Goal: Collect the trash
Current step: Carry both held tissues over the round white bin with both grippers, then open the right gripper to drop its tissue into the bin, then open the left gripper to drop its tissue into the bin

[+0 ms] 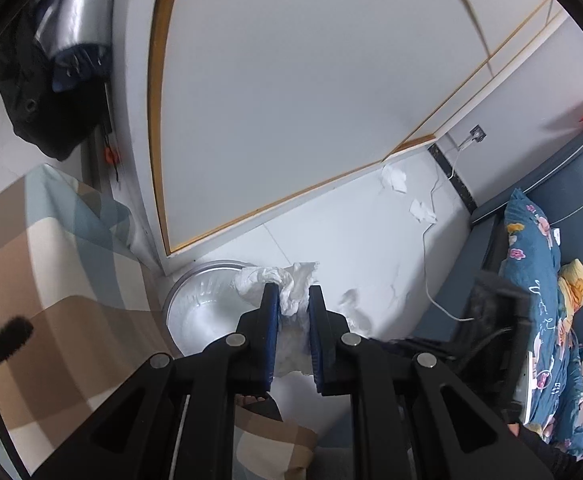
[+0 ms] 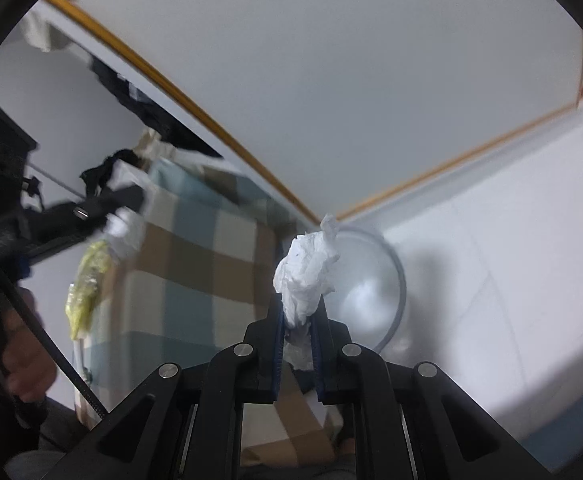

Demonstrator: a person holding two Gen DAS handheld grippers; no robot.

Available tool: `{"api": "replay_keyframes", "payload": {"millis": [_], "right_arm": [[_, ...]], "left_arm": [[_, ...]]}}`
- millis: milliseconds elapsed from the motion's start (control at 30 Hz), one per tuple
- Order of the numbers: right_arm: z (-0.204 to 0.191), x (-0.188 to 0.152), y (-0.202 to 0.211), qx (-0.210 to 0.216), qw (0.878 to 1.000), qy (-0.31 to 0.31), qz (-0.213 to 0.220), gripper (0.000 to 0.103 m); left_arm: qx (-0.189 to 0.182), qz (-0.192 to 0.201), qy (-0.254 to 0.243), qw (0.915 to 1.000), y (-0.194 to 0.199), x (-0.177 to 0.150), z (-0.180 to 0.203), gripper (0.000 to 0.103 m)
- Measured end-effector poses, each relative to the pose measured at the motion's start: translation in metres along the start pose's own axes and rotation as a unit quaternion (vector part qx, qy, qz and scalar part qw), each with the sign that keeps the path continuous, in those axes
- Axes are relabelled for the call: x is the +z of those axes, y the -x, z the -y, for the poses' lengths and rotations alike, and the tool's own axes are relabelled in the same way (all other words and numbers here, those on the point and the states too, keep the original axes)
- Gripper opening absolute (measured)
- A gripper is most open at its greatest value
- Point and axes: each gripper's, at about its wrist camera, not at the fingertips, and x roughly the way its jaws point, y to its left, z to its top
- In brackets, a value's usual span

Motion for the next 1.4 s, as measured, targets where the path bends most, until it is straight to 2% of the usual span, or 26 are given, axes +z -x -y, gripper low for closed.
{"api": "replay_keyframes", "payload": {"millis": [267, 333, 400, 467, 500, 567, 700, 933, 1033, 1133, 1200, 1267, 1400], "right_arm": [[0.031, -0.002, -0.053, 0.002, 0.998, -0.019, -0.052, 0.015], [0.031, -0.004, -0.064, 0.002, 0.998, -0.023, -0.061, 0.019], [0.036, -0.006, -0.07, 0.001, 0.997, -0.03, -0.067, 0.034], [0.04, -0.005, -0.071, 0.009, 0.997, -0.033, -0.067, 0.039], [0.042, -0.006, -0.071, 0.01, 0.997, -0.035, -0.064, 0.046], [0.045, -0.006, -0.069, 0.006, 0.997, -0.043, -0.058, 0.055], [0.053, -0.009, -0.059, 0.013, 0.997, -0.06, -0.044, 0.055], [0.06, -0.014, -0.035, 0.001, 0.997, -0.072, -0.013, 0.06], [0.064, -0.017, -0.024, -0.004, 0.997, -0.082, -0.002, 0.061], [0.065, -0.019, -0.017, -0.01, 0.996, -0.086, 0.01, 0.062], [0.068, -0.019, -0.012, -0.012, 0.996, -0.09, 0.015, 0.066], [0.069, -0.018, -0.009, -0.012, 0.996, -0.092, 0.016, 0.066], [0.069, -0.016, -0.004, -0.014, 0.995, -0.093, 0.024, 0.066]], "left_arm": [[0.008, -0.035, 0.003, 0.9994, -0.029, 0.008, -0.002, 0.01], [0.008, -0.046, 0.005, 0.9989, -0.036, 0.011, -0.002, 0.01], [0.008, -0.052, 0.005, 0.9986, -0.041, 0.013, -0.003, 0.01], [0.009, -0.061, 0.003, 0.9981, -0.049, 0.014, -0.002, 0.01], [0.01, -0.066, 0.003, 0.9978, -0.054, 0.014, -0.002, 0.01], [0.012, -0.074, 0.005, 0.9972, -0.059, 0.014, -0.002, 0.01], [0.019, -0.095, 0.014, 0.9952, -0.071, 0.014, -0.003, 0.01], [0.03, -0.135, 0.03, 0.9899, -0.092, 0.013, -0.005, 0.011], [0.035, -0.142, 0.033, 0.9887, -0.093, 0.01, -0.005, 0.015], [0.035, -0.143, 0.04, 0.9882, -0.092, 0.009, -0.007, 0.022], [0.03, -0.144, 0.051, 0.9879, -0.094, 0.008, -0.007, 0.037], [0.028, -0.142, 0.06, 0.9877, -0.094, 0.007, -0.01, 0.042], [0.028, -0.133, 0.064, 0.9886, -0.088, 0.007, -0.008, 0.042]]}}
